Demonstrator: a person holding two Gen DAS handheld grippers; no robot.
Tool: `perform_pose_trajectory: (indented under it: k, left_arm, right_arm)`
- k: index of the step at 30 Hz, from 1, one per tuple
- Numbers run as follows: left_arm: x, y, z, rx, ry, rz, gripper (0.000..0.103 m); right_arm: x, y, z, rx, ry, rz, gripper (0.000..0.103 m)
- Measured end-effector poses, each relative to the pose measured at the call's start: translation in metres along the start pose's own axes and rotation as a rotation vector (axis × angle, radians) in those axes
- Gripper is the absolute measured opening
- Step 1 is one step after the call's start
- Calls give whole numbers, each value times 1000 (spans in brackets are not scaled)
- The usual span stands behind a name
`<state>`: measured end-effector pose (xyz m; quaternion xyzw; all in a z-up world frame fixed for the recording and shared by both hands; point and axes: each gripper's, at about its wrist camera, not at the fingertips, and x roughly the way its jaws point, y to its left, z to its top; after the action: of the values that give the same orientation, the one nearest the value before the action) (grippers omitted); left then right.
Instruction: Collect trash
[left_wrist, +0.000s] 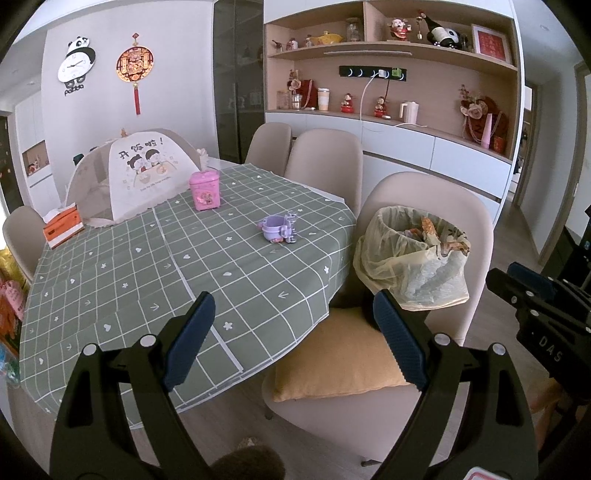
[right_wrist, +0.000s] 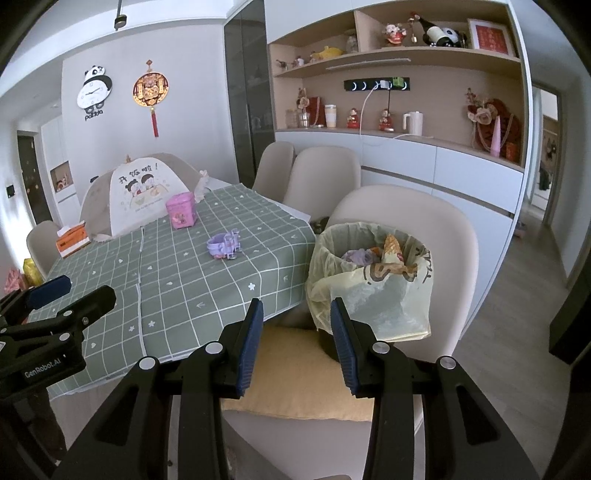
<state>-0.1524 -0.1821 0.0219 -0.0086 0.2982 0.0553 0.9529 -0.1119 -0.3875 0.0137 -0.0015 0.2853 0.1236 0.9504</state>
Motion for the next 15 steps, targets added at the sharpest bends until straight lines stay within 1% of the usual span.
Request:
perform_pose_trajectory:
  k: [15]
  left_arm:
    - [0,1,0,0,1,-1,83]
  right_arm:
    - [1,-1,-2,3,2,-1,36]
